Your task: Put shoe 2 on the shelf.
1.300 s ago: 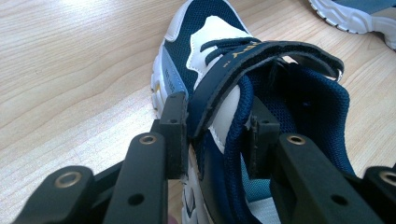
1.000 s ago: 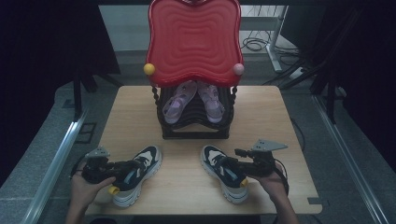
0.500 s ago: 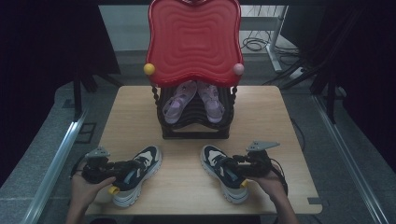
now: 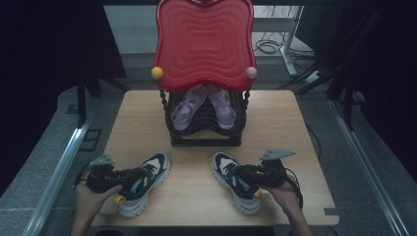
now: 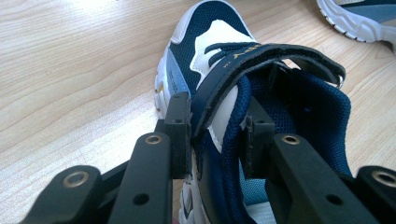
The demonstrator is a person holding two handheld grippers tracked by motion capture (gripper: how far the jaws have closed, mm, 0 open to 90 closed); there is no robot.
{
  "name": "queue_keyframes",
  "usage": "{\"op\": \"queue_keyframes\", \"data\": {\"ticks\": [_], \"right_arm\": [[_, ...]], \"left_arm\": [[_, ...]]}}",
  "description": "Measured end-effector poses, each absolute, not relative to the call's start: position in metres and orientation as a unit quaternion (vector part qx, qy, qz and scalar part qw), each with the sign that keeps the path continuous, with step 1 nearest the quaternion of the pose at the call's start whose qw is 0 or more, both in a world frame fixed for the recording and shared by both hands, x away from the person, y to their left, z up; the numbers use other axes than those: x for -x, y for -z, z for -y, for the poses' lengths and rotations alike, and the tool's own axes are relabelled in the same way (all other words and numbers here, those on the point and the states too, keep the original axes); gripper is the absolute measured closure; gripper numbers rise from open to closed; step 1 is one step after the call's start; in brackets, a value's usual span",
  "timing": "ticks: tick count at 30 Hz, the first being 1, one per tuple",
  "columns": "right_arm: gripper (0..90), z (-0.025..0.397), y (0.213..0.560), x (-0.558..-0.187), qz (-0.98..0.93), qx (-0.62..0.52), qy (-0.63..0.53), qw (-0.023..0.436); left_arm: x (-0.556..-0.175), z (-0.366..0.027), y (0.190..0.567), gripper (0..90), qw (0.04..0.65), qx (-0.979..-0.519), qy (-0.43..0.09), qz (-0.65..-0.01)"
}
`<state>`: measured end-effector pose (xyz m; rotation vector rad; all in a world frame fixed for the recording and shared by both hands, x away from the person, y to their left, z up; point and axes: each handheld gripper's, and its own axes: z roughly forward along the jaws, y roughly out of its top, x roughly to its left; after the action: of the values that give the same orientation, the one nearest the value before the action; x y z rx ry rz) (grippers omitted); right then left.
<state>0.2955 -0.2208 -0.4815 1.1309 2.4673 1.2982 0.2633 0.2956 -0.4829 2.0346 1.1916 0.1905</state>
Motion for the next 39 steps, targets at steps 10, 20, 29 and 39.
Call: {"op": "queue_keyframes", "data": {"ticks": [10, 20, 29, 39], "right_arm": [[70.8, 0.232, 0.479, -0.288, -0.796, -0.389, -0.458, 0.078], [70.9, 0.246, 0.475, -0.281, -0.769, -0.399, -0.491, 0.093], [70.8, 0.258, 0.475, -0.275, -0.75, -0.408, -0.511, 0.104], [70.7, 0.281, 0.473, -0.264, -0.715, -0.419, -0.546, 0.12]], "left_arm": [[-0.261, -0.301, 0.479, 69.3, 0.407, -0.78, -0.075, -0.47], [-0.26, -0.306, 0.476, 69.3, 0.432, -0.764, -0.076, -0.473], [-0.258, -0.309, 0.474, 69.2, 0.459, -0.746, -0.078, -0.475], [-0.257, -0.315, 0.473, 69.3, 0.486, -0.728, -0.075, -0.478]]}}
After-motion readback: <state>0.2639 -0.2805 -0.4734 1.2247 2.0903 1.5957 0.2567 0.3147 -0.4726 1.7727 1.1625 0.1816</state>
